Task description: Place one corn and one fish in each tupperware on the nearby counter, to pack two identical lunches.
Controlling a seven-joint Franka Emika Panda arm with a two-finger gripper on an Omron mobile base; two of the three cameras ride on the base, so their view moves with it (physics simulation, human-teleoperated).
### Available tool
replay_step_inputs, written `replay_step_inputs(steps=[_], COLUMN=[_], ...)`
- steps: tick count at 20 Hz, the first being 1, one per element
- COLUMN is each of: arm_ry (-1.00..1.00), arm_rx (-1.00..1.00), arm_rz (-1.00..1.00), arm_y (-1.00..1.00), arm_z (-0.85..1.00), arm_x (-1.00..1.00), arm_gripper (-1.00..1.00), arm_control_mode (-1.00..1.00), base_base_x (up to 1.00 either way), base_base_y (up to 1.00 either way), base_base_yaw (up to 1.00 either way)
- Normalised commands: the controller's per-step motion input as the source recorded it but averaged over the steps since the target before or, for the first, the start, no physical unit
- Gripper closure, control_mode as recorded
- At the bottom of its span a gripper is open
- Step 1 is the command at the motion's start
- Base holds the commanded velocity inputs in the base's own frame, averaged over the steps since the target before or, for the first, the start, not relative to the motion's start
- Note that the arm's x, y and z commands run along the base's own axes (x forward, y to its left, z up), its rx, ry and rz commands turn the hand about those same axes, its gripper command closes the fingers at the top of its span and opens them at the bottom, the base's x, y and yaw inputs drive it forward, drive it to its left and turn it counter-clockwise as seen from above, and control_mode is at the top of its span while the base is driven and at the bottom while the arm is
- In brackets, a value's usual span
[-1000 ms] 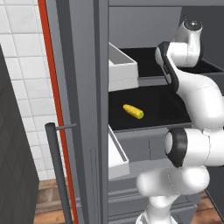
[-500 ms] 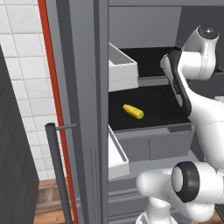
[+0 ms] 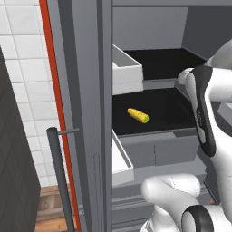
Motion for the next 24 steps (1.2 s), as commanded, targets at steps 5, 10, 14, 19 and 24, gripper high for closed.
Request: replay_step_inputs(steps=[5, 10, 14, 19, 24], arm_ry=[-0.03, -0.02, 0.0, 0.0, 0.0], arm_rx=[-0.04, -0.06, -0.06, 0.0, 0.0], arm_rz=[0.09, 0.1, 0.04, 0.0, 0.0], arm_y=[0.22, 0.29, 0.27, 0.0, 0.0], arm_z=[0.0, 0.0, 0.0, 0.0, 0.0], arm_x=[-0.94, -0.76, -0.48, 0.0, 0.0], arm_gripper=[1.0, 1.0, 1.0, 1.0, 1.0], arm_control_mode=[-1.0, -1.0, 1.0, 1.0, 1.0], base_base_x=[0.0, 0.0, -0.19, -0.91, -0.83], base_base_y=[0.0, 0.0, 0.08, 0.06, -0.08], base_base_yaw=[0.0, 0.0, 0.01, 0.12, 0.2])
